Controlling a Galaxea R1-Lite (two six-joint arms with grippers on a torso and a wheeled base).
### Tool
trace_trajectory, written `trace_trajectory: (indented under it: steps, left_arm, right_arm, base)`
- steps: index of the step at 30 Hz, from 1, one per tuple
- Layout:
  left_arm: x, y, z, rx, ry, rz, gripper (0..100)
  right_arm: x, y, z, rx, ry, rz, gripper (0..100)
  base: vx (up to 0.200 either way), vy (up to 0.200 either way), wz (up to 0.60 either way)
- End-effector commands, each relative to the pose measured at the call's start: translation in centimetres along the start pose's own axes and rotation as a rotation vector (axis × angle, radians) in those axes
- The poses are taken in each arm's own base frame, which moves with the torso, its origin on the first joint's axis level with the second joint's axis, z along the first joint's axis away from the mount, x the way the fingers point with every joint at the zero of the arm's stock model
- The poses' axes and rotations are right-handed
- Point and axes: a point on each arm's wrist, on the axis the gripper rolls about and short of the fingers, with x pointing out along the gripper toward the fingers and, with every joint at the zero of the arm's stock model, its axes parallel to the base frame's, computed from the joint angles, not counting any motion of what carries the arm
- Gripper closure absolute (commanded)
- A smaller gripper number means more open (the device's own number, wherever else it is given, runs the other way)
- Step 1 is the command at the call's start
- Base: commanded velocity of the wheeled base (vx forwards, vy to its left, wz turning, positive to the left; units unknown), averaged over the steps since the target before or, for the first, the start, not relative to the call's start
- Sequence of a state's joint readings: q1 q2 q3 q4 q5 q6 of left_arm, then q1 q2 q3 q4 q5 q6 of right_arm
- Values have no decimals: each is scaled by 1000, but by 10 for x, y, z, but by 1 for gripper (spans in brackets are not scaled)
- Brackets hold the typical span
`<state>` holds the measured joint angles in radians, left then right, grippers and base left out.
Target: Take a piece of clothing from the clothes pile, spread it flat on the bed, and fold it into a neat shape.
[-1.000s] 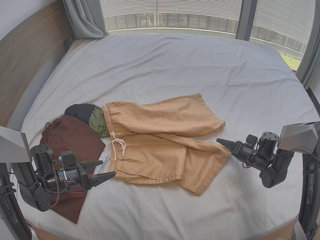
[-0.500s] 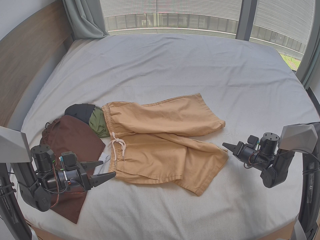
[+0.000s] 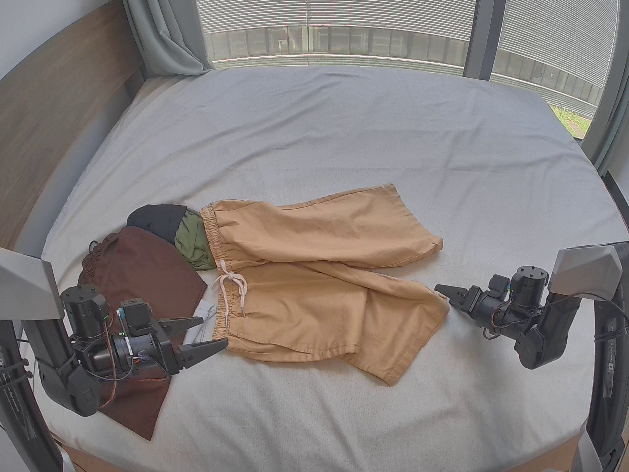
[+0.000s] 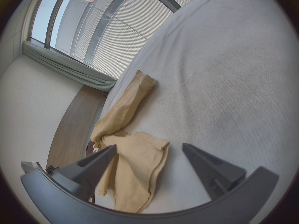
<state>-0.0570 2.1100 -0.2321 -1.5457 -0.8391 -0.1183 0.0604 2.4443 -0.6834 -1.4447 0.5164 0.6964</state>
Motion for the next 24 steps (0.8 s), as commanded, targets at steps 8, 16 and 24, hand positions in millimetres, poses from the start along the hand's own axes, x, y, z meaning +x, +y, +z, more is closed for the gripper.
trace_trajectory:
  steps: [8,16,24]
  left_arm:
    - [1,0,-1,-4,4,-1,0]
    - [1,0,-1,0,4,-4,0]
    - [1,0,-1,0,4,-4,0]
  right_arm:
    - [0,9,-11,60,65,-15,0]
    - [6,16,-8,152,52,14,100]
    - [6,17,-3,144,36,19,100]
  base:
    - [0,0,0]
    - [0,0,0]
    - [0,0,0]
